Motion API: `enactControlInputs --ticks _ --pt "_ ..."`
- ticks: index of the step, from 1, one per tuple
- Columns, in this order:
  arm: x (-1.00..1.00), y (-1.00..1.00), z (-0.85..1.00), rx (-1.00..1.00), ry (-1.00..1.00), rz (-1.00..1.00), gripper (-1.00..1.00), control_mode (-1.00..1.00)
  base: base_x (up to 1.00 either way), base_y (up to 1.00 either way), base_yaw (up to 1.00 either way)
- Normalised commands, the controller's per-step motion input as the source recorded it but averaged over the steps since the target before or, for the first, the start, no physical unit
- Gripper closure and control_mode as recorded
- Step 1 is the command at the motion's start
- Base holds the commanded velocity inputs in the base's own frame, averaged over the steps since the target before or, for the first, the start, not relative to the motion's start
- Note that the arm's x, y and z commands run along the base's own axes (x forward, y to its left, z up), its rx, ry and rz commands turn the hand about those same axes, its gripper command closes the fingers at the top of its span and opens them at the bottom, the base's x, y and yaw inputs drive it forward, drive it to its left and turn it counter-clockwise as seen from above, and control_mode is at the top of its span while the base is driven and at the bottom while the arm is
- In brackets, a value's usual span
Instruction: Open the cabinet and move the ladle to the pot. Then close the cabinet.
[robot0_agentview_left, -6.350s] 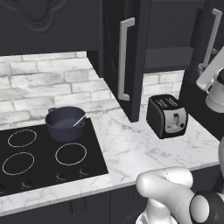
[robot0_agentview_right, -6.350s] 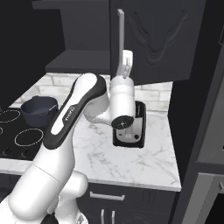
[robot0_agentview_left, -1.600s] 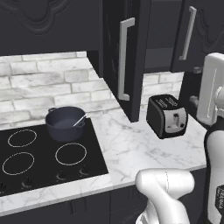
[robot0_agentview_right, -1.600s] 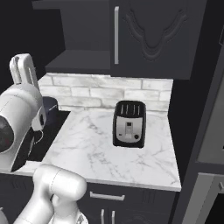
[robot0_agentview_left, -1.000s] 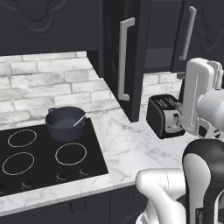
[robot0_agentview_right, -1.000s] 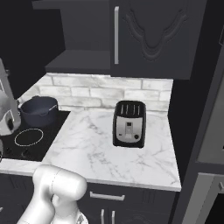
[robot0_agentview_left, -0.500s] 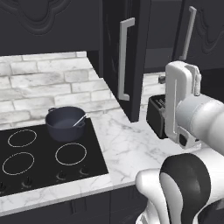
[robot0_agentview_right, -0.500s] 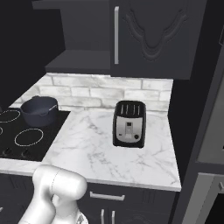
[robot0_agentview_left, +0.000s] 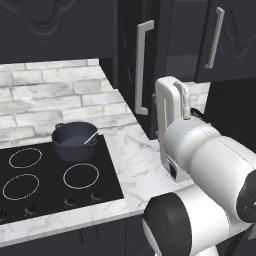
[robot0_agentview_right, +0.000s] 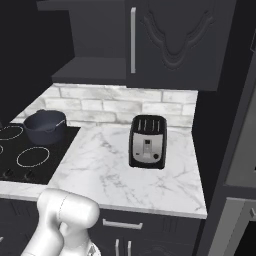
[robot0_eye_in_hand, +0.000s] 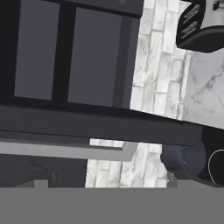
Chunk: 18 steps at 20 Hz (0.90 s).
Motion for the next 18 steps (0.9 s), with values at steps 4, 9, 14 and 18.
enactControlInputs --ticks 4,9,14,18 --pt "0.0 0.55 -0.12 0.0 0.0 -0.08 -1.0 -1.0 0.0 0.0 0.0" --pt "0.23 0.32 -0.23 0.0 0.0 -0.14 -1.0 -1.0 0.0 0.0 0.0" --pt "0.52 0.11 -0.34 0.0 0.0 -0.23 -1.0 -1.0 0.0 0.0 0.0" --pt "0.29 0.01 -0.11 0.0 -0.07 -0.26 -1.0 -1.0 0.0 0.0 0.0"
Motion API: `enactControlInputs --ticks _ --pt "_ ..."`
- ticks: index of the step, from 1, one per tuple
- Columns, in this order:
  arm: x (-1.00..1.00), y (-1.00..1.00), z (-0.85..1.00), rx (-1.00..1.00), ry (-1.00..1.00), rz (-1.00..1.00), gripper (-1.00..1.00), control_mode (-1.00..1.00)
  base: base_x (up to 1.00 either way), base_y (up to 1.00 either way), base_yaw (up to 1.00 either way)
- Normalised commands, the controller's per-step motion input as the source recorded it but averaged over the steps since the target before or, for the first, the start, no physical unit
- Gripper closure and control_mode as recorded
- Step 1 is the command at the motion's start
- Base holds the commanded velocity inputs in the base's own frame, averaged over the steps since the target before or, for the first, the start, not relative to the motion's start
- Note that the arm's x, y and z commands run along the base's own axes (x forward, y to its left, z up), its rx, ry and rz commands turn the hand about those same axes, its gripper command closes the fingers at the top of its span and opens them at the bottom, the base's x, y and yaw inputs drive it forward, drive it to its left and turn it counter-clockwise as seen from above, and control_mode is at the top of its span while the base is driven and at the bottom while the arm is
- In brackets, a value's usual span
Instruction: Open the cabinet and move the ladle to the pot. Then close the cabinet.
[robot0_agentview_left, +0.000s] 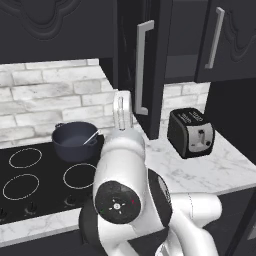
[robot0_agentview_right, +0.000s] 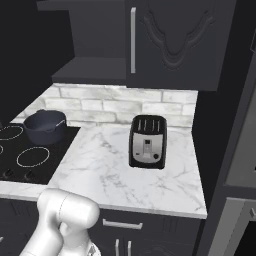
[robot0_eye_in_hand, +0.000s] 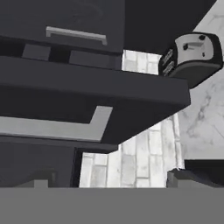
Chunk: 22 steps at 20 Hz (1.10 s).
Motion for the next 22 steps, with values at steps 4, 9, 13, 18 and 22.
enactControlInputs --ticks 4,9,13,18,22 --pt "0.26 -0.02 0.0 0.0 -0.09 -0.23 -1.0 -1.0 0.0 0.0 0.0" --pt "0.37 -0.29 0.07 0.0 -0.03 -0.15 -1.0 -1.0 0.0 0.0 0.0" --pt "0.51 -0.52 0.14 0.0 0.0 -0.03 -1.0 -1.0 0.0 0.0 0.0" --pt "0.24 -0.8 0.18 0.0 -0.01 -0.03 -1.0 -1.0 0.0 0.0 0.0" --pt "0.33 -1.0 0.04 0.0 -0.02 0.0 -1.0 -1.0 0.0 0.0 0.0"
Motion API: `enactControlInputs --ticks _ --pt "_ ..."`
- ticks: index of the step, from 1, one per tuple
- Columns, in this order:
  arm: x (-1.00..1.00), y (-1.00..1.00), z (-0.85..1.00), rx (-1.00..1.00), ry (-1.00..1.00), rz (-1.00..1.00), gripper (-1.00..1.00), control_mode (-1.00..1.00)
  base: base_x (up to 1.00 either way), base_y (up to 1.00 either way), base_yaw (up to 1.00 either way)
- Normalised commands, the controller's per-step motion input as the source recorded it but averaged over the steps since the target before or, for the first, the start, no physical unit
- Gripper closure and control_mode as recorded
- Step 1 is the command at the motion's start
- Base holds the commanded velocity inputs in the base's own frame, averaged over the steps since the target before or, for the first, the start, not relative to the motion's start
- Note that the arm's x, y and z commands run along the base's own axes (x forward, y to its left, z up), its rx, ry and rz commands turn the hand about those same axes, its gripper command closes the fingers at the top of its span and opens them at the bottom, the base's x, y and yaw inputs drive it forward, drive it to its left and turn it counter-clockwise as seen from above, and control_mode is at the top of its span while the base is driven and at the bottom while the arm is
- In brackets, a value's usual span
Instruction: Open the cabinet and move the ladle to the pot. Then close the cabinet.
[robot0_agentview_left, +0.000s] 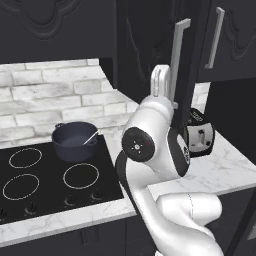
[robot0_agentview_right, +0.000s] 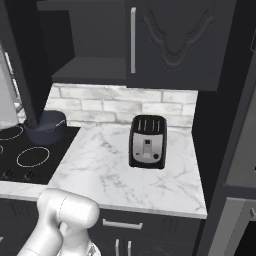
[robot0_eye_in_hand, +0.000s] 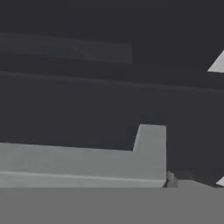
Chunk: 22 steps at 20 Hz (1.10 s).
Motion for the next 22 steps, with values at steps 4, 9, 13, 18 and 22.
enactControlInputs --ticks 4,9,13,18,22 --pt "0.72 -0.97 0.0 0.0 -0.01 0.07 -1.0 -1.0 0.0 0.0 0.0" --pt "0.87 -0.95 0.06 0.0 -0.03 0.17 -1.0 -1.0 0.0 0.0 0.0" --pt "0.79 -0.74 0.11 0.0 -0.09 0.26 -1.0 -1.0 0.0 0.0 0.0" --pt "0.63 -0.65 0.08 0.0 -0.02 0.26 -1.0 -1.0 0.0 0.0 0.0" --pt "0.59 -0.38 0.17 -0.01 0.03 0.21 -1.0 -1.0 0.0 0.0 0.0"
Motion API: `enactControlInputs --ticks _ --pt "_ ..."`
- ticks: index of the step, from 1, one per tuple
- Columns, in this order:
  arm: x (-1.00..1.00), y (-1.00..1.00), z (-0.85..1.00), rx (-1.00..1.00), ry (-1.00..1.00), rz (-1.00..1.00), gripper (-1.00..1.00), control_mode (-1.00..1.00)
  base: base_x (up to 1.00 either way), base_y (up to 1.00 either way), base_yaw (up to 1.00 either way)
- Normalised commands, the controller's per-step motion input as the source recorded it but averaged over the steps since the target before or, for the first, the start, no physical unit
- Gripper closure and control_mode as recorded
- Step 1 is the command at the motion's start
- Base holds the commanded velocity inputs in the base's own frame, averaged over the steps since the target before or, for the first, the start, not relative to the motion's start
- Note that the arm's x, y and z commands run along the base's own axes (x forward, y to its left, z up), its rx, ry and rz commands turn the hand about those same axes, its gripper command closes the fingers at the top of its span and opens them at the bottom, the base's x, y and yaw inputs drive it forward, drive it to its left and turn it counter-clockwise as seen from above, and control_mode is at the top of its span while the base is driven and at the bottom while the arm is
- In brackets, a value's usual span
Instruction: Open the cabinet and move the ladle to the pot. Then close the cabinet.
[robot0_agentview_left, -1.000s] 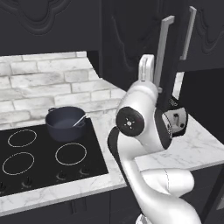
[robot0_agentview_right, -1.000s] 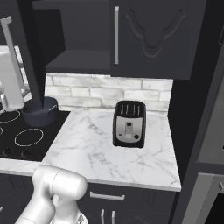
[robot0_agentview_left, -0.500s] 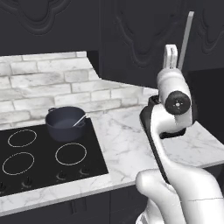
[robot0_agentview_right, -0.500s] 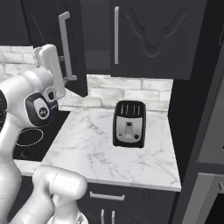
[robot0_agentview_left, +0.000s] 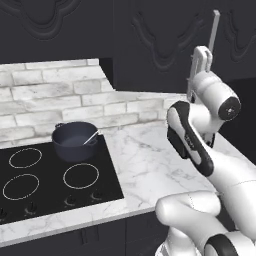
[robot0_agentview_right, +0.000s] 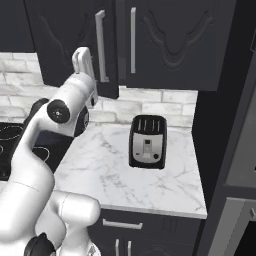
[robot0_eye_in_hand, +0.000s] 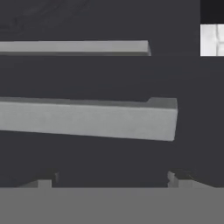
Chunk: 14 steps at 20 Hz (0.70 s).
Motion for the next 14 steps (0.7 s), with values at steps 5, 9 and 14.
enactControlInputs --ticks 5,9,14 --pt "0.57 -0.29 0.32 -0.01 0.07 0.17 -1.0 -1.0 0.0 0.0 0.0" --pt "0.44 -0.08 0.09 -0.02 0.05 0.13 -1.0 -1.0 0.0 0.0 0.0" --pt "0.22 0.0 0.0 -0.05 0.01 0.1 -1.0 -1.0 0.0 0.0 0.0"
